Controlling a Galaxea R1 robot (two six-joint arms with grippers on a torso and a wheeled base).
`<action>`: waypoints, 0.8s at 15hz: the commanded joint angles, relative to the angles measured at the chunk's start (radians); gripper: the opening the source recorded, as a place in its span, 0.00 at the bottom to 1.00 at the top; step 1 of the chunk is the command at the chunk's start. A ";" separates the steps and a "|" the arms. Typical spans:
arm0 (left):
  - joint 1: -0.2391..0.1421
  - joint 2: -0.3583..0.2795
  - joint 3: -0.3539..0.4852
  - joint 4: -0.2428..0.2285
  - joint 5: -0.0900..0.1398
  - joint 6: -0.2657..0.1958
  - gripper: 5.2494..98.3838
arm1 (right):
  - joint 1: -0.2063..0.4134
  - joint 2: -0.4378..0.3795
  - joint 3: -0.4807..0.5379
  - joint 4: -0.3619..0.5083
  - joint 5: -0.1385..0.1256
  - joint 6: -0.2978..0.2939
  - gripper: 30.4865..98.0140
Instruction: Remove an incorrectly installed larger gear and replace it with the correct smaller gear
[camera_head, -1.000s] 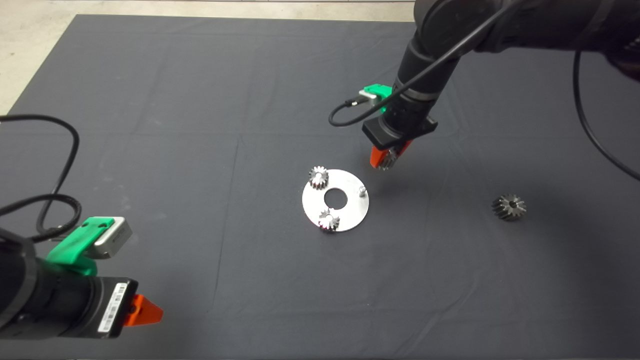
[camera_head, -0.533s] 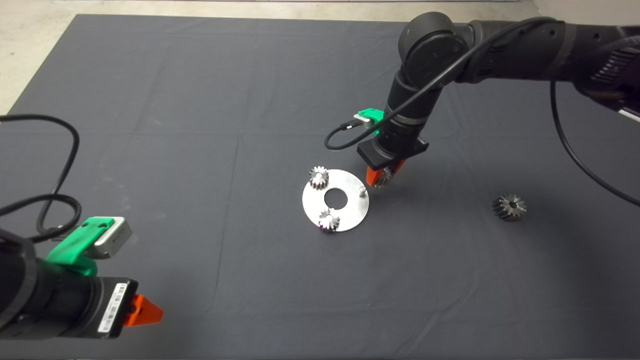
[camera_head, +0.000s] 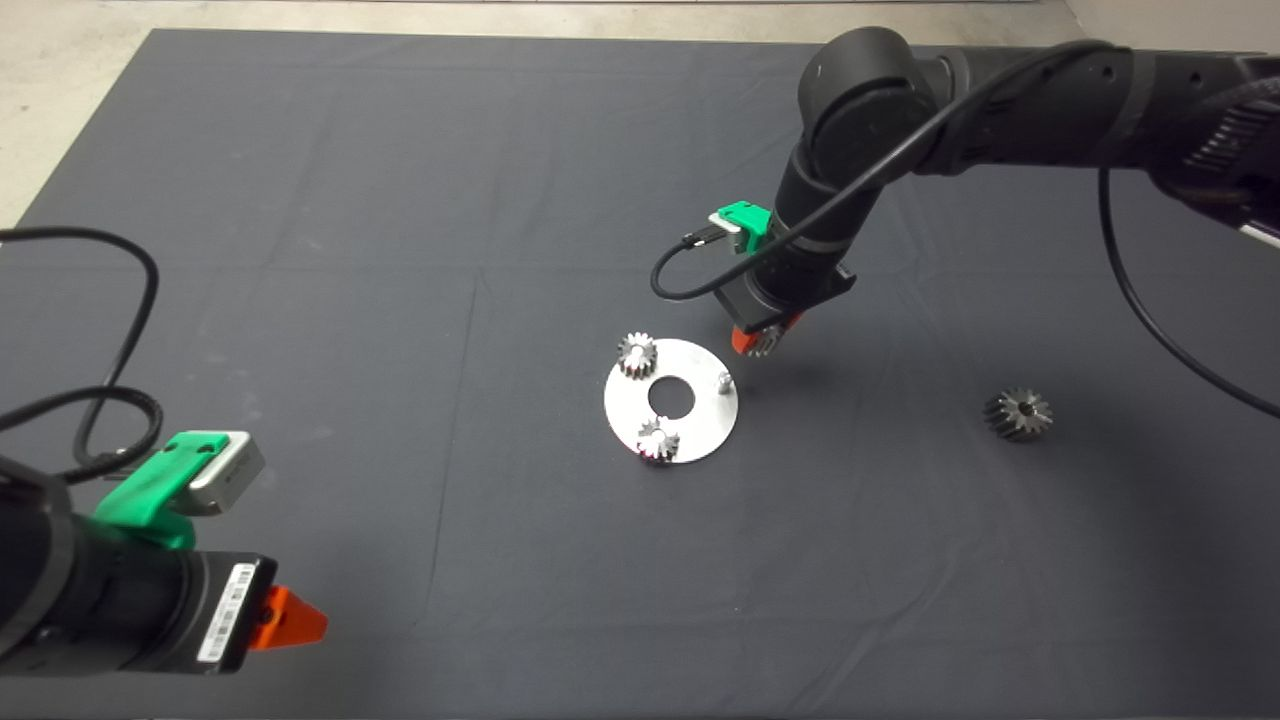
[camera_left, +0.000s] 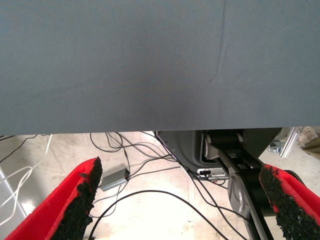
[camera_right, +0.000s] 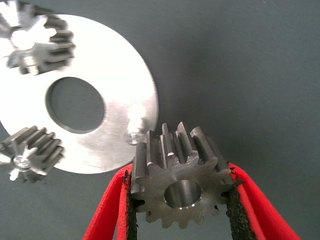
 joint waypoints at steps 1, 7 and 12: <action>-0.004 -0.004 0.020 0.015 0.065 -0.006 0.80 | 0.003 -0.002 0.065 -0.071 -0.023 0.039 0.08; -0.004 -0.003 0.020 0.017 0.065 -0.006 0.80 | -0.016 0.002 0.099 -0.081 -0.026 0.069 0.08; -0.004 -0.003 0.020 0.018 0.064 -0.007 0.80 | -0.050 0.005 0.073 -0.123 -0.024 0.066 0.08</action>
